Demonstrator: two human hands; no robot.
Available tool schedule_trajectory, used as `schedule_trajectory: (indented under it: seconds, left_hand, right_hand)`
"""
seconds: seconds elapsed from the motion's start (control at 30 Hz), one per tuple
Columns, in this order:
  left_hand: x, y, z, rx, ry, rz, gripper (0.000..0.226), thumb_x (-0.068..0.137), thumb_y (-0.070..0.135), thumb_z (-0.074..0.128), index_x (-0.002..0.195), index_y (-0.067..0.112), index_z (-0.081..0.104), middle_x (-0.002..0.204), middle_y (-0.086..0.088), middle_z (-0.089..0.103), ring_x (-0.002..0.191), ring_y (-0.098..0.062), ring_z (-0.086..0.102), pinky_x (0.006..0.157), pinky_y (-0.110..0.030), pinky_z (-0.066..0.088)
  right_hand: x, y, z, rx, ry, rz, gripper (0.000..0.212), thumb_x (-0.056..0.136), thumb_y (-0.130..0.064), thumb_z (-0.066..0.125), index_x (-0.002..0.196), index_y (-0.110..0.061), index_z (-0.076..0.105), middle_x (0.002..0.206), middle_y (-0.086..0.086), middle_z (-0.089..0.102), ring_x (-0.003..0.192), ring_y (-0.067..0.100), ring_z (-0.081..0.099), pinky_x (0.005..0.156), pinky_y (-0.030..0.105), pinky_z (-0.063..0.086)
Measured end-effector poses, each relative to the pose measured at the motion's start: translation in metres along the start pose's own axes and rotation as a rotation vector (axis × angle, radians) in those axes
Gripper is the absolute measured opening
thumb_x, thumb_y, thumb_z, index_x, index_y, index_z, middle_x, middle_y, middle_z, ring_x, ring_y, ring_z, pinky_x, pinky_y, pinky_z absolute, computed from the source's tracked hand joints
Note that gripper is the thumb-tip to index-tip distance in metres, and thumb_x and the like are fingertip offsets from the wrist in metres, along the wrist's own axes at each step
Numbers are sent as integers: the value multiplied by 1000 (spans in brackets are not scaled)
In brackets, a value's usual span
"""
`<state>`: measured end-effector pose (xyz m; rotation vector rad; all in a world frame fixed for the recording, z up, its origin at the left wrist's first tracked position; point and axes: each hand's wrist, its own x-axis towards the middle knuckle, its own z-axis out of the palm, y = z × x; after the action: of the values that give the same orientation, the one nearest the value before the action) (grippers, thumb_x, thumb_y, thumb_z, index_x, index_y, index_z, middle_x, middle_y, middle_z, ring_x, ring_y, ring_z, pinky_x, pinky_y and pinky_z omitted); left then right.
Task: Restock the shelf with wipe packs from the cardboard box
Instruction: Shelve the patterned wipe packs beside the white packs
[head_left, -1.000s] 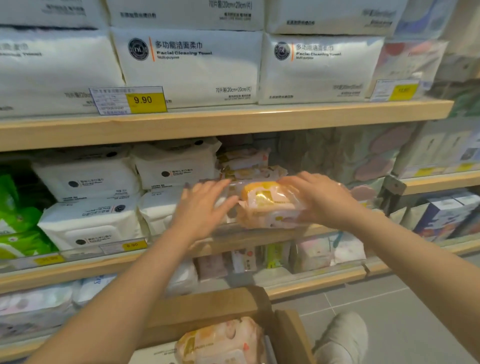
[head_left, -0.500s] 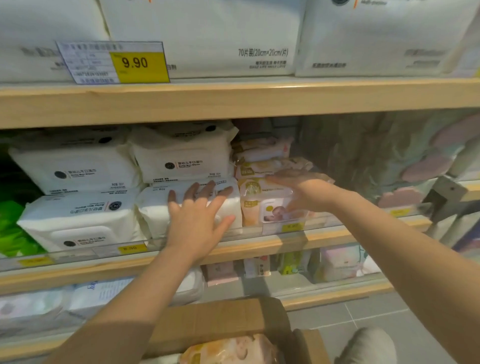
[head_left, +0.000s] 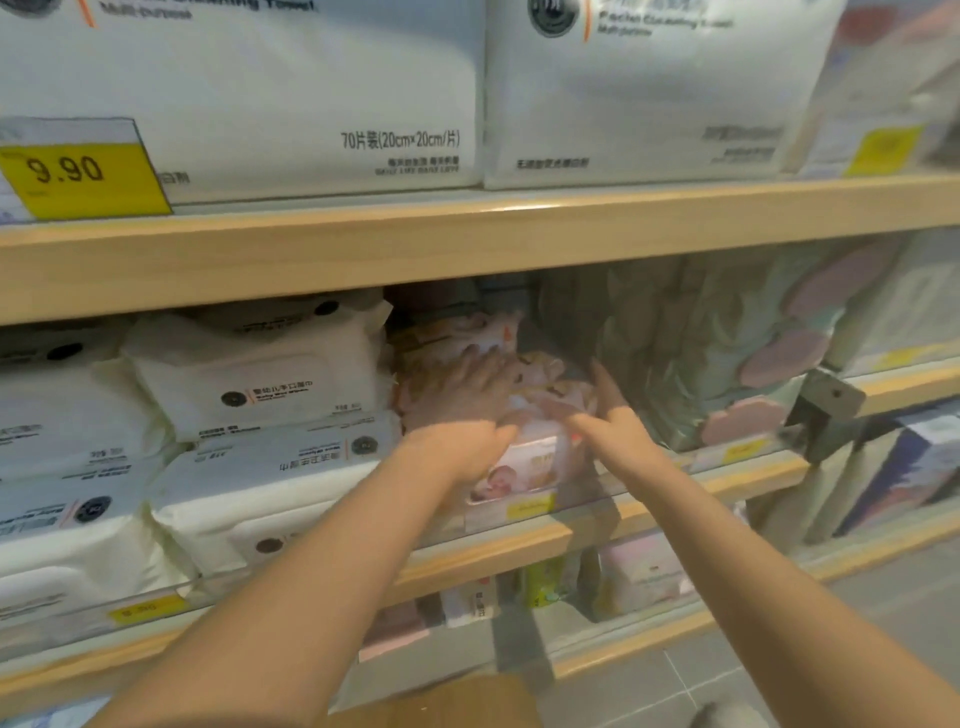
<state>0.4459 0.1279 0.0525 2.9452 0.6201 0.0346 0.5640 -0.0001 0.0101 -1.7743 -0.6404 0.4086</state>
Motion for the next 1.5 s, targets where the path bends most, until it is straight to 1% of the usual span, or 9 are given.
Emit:
schedule_trajectory:
  seconds: [0.1, 0.17, 0.33, 0.47, 0.73, 0.83, 0.93, 1.1, 1.5]
  left_hand:
    - [18, -7, 9, -57, 6, -113, 66, 92, 64, 21, 149, 36, 8, 159, 4, 4, 145, -22, 6, 115, -38, 8]
    - [17, -10, 14, -24, 21, -134, 65, 91, 65, 18, 148, 36, 11, 159, 3, 7, 144, -22, 12, 113, -38, 12]
    - [17, -12, 14, 31, 48, -122, 58, 93, 60, 19, 146, 35, 17, 157, -1, 13, 141, -24, 17, 111, -40, 16]
    - [13, -13, 17, 124, 84, -120, 60, 92, 60, 21, 145, 32, 21, 153, -4, 22, 137, -27, 24, 108, -41, 20]
    - [12, -9, 14, 100, 75, -126, 59, 94, 58, 22, 145, 27, 27, 150, -5, 30, 134, -27, 31, 105, -38, 25]
    - [0, -4, 5, 41, 18, -150, 58, 95, 57, 20, 135, 22, 44, 137, -7, 47, 122, -26, 44, 91, -34, 34]
    - [-45, -5, -3, 75, 154, -107, 47, 96, 51, 25, 114, 18, 54, 114, -6, 60, 103, -25, 55, 76, -33, 38]
    - [-151, -29, 17, -8, 356, 48, 50, 92, 48, 29, 122, 17, 54, 117, -3, 60, 109, -24, 53, 94, -38, 40]
    - [-400, -48, 170, -161, -11, -28, 50, 96, 51, 22, 114, 24, 61, 111, 8, 64, 104, -9, 50, 94, -26, 37]
  right_hand:
    - [9, 4, -3, 68, -109, 27, 76, 86, -19, 66, 147, -33, 21, 127, -21, 42, 117, 3, 43, 77, 3, 40]
    - [14, 3, 2, 64, -166, 58, 63, 82, -27, 65, 137, -34, 34, 104, -23, 49, 91, -5, 49, 63, 2, 39]
    - [24, -1, 22, 124, -155, 77, 54, 81, -22, 61, 129, -40, 44, 130, -9, 45, 104, 4, 49, 74, 11, 37]
    - [19, 3, 27, 114, -160, 65, 66, 65, -37, 55, 130, -37, 44, 123, -5, 47, 101, 9, 52, 75, 20, 40]
    - [17, 1, 22, -84, -118, 74, 68, 83, -43, 58, 142, -39, 26, 132, -8, 40, 116, 17, 46, 91, 27, 36]
    - [4, -7, 16, -275, -63, 45, 73, 70, -61, 58, 130, -22, 44, 121, 5, 49, 110, 21, 51, 85, 29, 39]
    - [-27, -19, 11, -454, -64, -52, 66, 77, -57, 55, 125, -13, 47, 118, 18, 51, 112, 31, 50, 90, 38, 41]
    - [-108, -37, 10, -669, -169, -221, 66, 93, -40, 53, 147, -18, 24, 156, 7, 15, 144, 22, 12, 113, 33, 19]
    - [-316, 44, 51, -724, -507, -108, 73, 87, -56, 50, 147, -26, 24, 153, -2, 23, 139, 15, 25, 112, 27, 24]
